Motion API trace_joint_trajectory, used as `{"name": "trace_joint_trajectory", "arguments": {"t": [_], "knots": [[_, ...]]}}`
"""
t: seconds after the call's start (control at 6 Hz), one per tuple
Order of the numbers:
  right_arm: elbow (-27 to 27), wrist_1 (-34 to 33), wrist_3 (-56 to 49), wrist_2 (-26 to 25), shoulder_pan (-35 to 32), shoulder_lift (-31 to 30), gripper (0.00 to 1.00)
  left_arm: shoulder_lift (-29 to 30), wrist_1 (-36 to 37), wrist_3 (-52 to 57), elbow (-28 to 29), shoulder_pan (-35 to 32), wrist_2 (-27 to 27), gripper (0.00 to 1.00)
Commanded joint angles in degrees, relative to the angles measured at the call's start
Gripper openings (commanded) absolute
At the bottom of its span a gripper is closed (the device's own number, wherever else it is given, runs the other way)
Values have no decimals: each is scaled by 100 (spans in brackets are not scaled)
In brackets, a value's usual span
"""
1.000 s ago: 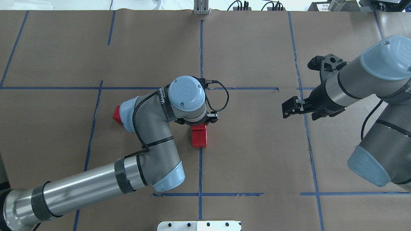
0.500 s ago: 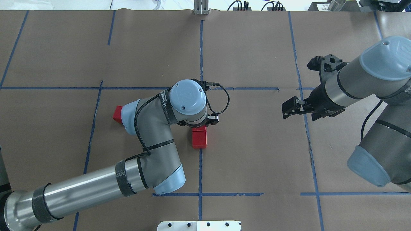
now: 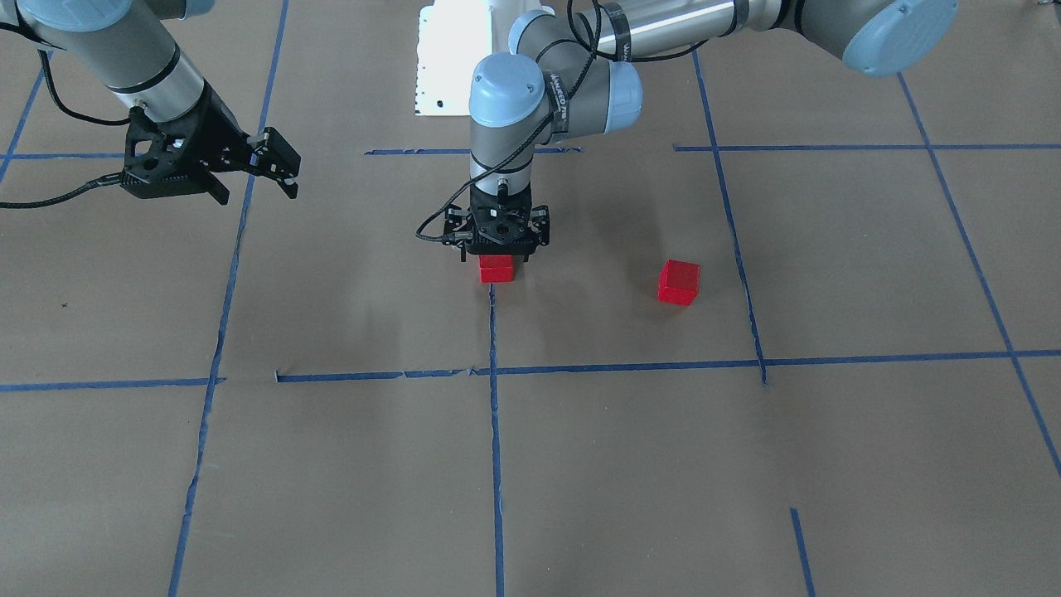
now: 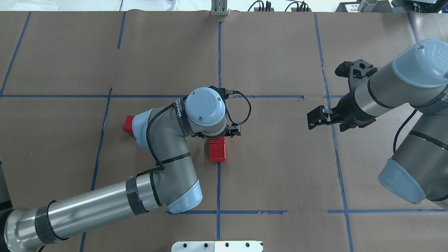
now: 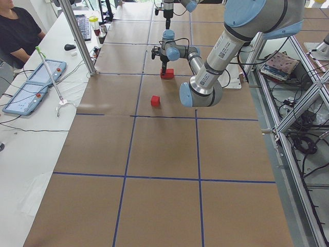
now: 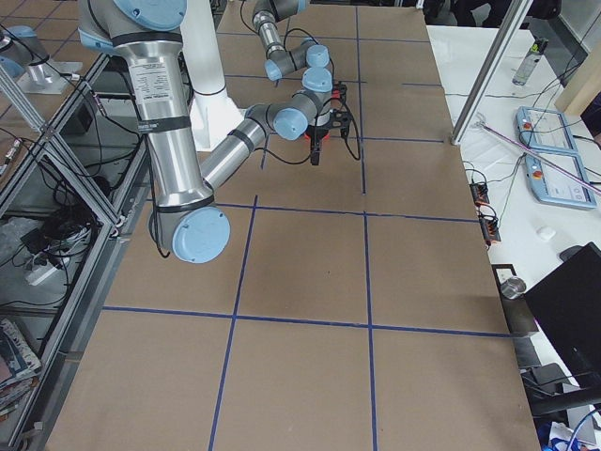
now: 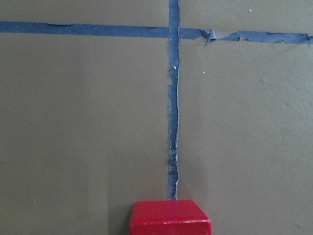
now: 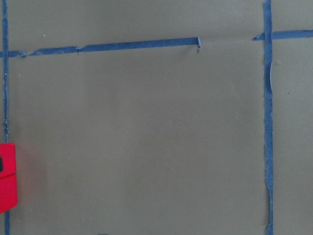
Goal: Form red blocks into L shape at center
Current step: 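Open the left gripper and move it back toward the last red cube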
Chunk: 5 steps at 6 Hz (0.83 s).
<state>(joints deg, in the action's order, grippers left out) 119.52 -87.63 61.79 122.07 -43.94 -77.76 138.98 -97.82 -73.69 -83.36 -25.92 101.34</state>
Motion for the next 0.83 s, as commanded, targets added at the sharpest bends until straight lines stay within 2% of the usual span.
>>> {"name": "trace_joint_trajectory", "arguments": {"t": [0.0, 0.17, 0.33, 0.5, 0.67], "knots": [[18, 9, 0, 9, -26, 7, 100, -351, 35, 30, -703, -201, 34, 100], [18, 0, 0, 9, -35, -11, 100, -937, 43, 656, -1257, -507, 78, 100], [36, 0, 0, 9, -35, -20, 100, -1387, -44, 1515, -1410, -771, 122, 100], [27, 0, 0, 18, -27, -28, 100, -1817, -62, 2490, -1464, -1357, 593, 100], [27, 0, 9, 10, -18, -20, 100, -2144, -62, 3074, -1447, -1676, 998, 100]]}}
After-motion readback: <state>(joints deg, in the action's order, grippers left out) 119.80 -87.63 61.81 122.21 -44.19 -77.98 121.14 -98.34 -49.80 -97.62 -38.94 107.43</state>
